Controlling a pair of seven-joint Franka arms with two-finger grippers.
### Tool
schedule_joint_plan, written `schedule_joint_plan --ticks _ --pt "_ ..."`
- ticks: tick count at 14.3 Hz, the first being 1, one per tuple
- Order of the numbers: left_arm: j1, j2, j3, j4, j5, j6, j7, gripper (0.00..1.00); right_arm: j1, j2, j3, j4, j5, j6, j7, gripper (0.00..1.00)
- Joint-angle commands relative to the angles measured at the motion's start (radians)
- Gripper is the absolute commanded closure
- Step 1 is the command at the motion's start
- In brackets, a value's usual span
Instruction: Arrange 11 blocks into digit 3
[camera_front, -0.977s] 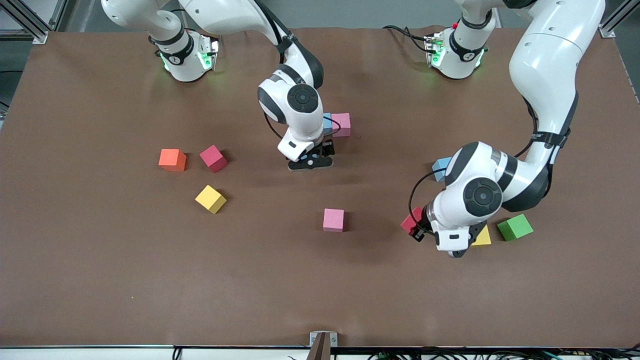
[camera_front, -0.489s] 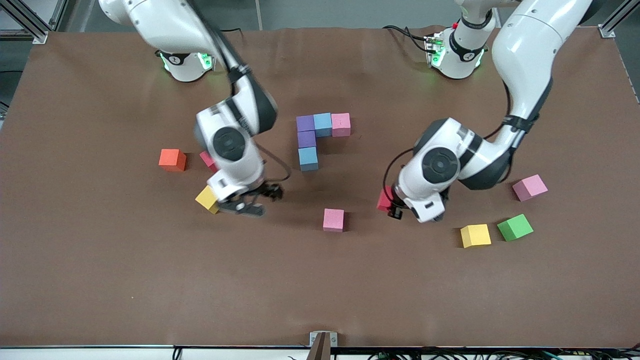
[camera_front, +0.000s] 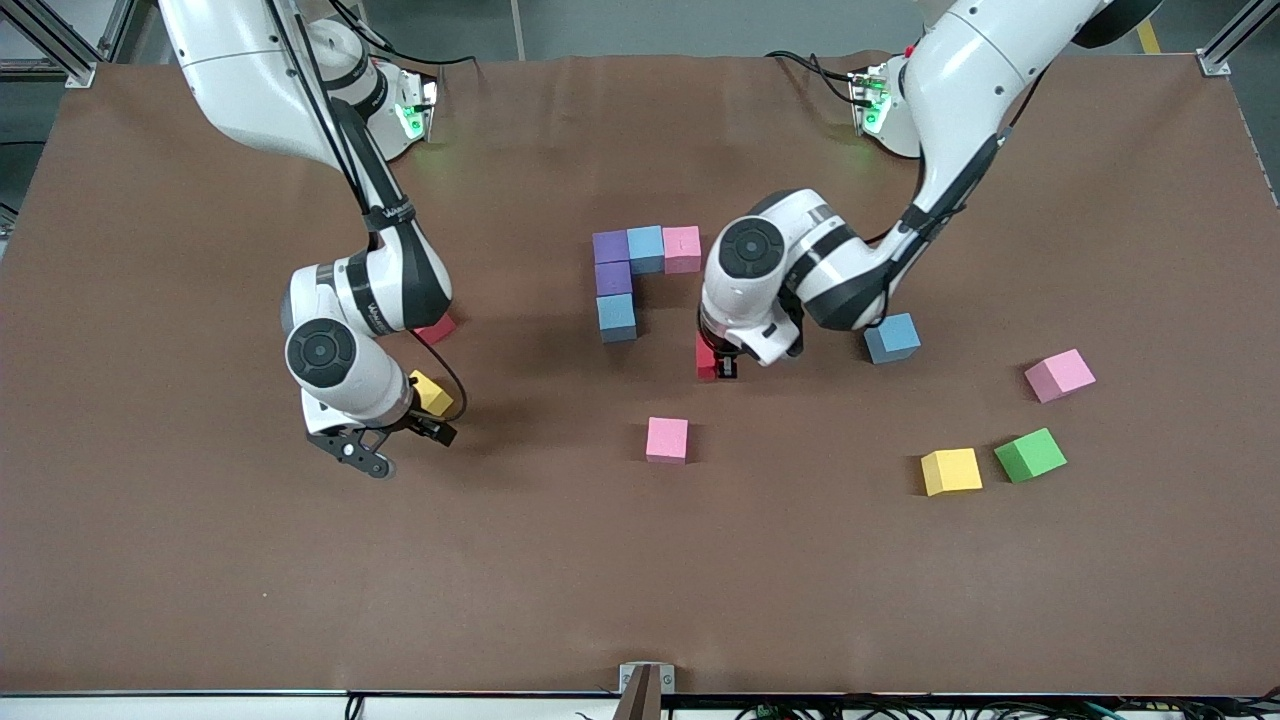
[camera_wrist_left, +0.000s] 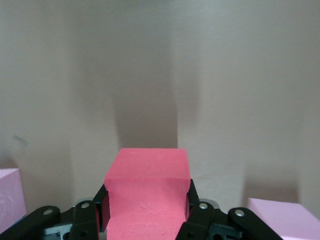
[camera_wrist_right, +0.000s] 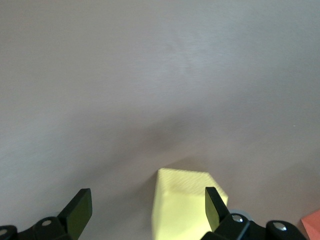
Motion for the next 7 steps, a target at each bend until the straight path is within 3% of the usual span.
schedule_joint_plan --ticks 1,7 --pt "0.002 -0.051 -0.021 -0.100 0.022 0.088 -0.138 0.64 -0.008 -0.109 0.001 -0.209 -0.008 0.138 0.032 0.00" --pt "-0.072 -0.022 -0.023 -0.140 0.146 0.176 -0.372 0.64 -0.005 -0.115 0.004 -0.257 -0.008 0.160 0.030 0.00"
